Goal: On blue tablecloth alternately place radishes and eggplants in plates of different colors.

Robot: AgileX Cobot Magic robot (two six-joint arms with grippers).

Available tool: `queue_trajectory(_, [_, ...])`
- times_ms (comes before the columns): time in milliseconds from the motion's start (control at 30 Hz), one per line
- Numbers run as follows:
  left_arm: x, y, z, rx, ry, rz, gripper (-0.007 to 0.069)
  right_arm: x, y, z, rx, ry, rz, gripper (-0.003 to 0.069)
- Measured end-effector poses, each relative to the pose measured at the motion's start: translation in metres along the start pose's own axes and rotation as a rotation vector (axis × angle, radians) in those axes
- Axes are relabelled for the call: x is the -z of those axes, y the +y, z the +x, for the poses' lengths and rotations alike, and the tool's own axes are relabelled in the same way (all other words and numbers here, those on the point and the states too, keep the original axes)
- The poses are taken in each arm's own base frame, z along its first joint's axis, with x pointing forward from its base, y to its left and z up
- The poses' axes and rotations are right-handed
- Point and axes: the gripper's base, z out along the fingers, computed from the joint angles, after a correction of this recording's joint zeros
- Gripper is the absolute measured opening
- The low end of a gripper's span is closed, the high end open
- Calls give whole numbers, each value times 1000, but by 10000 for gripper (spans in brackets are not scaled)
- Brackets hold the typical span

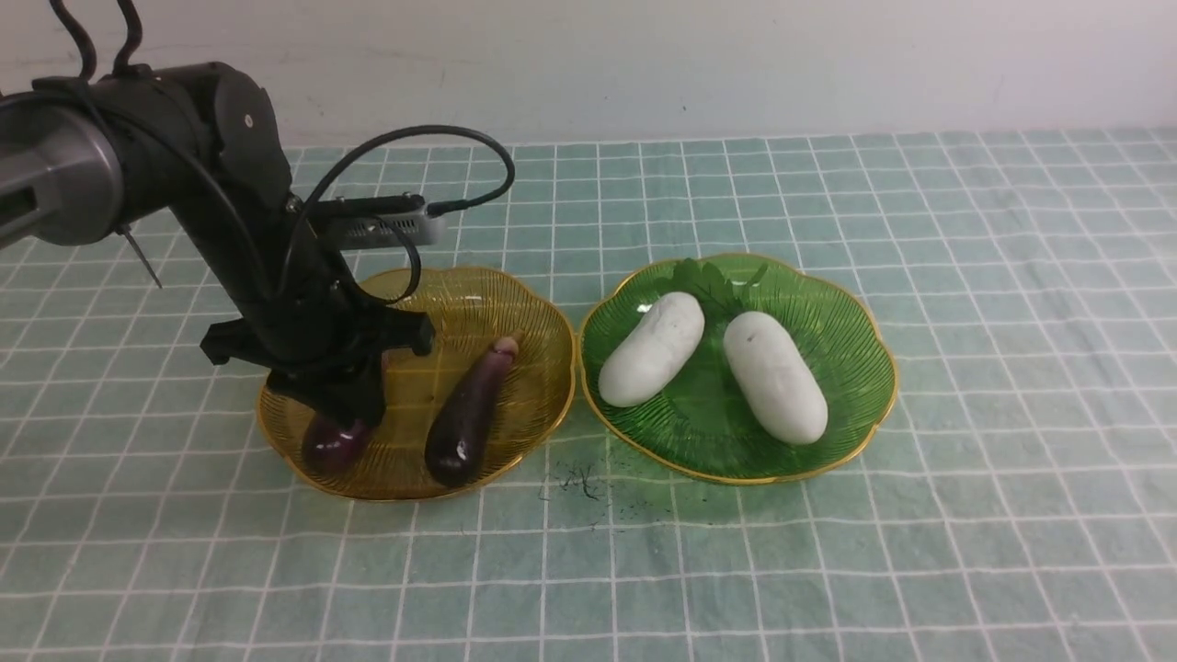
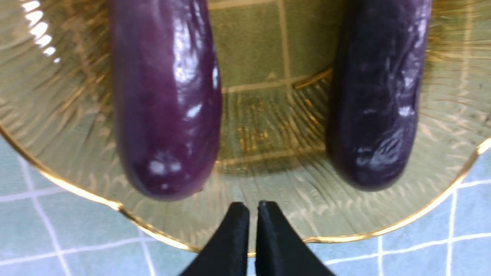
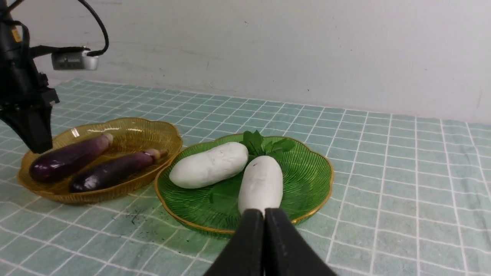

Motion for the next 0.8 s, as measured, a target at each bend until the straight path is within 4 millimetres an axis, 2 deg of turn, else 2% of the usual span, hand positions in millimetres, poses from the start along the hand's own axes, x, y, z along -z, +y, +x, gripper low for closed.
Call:
queue_trajectory(167, [3, 0, 3, -5, 16, -7, -8, -9, -6, 36, -3, 95, 101, -15])
queue_trajectory(300, [23, -2, 7, -22, -36, -9, -8, -11, -12, 58, 17, 175, 184, -15])
queue_trajectory(500, [76, -3, 27, -55, -147, -40, -8, -11, -16, 57, 63, 160, 241, -15])
queue_trajectory(800, [140, -5, 62, -114, -306, -67, -8, -11, -16, 57, 68, 159, 243, -15])
